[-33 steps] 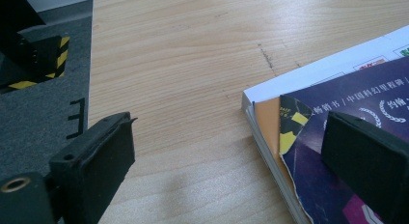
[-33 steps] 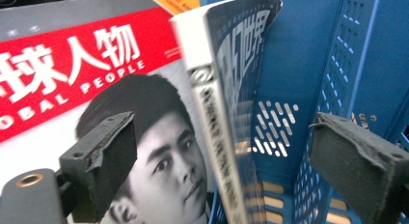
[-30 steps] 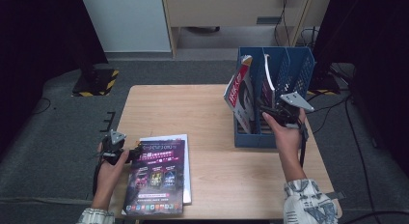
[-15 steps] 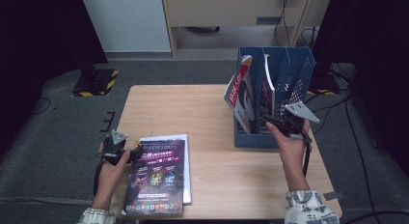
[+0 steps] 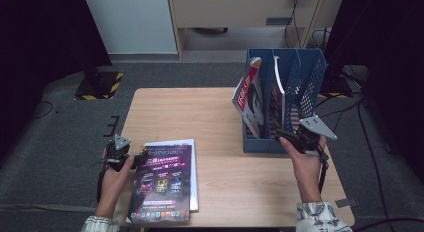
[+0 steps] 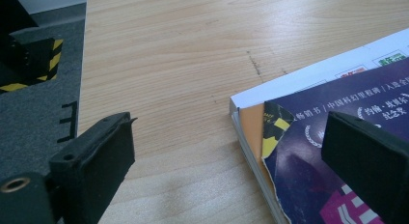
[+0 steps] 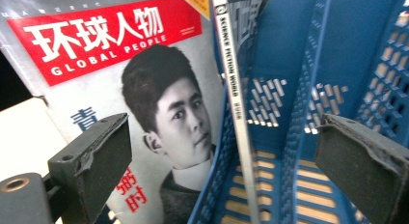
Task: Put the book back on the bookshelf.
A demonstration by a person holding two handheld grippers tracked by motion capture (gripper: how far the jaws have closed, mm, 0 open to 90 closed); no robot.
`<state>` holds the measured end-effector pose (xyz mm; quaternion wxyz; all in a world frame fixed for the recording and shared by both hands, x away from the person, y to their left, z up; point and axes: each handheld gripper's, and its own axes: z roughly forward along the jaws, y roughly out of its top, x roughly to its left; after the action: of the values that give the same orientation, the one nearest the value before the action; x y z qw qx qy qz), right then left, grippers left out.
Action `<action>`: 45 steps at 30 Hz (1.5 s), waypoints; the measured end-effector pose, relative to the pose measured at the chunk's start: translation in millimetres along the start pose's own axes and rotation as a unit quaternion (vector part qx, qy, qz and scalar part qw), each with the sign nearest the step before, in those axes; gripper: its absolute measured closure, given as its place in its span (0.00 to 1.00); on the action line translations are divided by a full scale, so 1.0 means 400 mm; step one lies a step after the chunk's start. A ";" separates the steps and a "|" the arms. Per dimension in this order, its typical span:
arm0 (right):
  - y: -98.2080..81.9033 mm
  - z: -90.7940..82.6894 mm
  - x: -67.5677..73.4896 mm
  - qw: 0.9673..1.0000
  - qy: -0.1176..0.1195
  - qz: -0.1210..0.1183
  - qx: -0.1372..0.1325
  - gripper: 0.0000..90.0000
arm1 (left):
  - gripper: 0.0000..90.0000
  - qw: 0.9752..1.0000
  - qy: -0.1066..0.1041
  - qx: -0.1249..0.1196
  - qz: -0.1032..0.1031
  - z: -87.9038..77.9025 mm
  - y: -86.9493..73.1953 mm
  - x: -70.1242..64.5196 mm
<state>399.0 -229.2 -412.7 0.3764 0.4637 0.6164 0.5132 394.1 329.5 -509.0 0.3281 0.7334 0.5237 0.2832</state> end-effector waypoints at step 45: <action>-0.133 -0.015 0.219 0.985 0.129 -0.096 0.055 0.28 | 0.06 0.999 -0.026 -0.020 0.008 -0.057 -0.006 -0.037</action>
<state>358.3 -149.2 -462.7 0.3152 0.3523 0.7287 0.4954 371.1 320.0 -497.8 0.3537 0.7379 0.5034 0.2774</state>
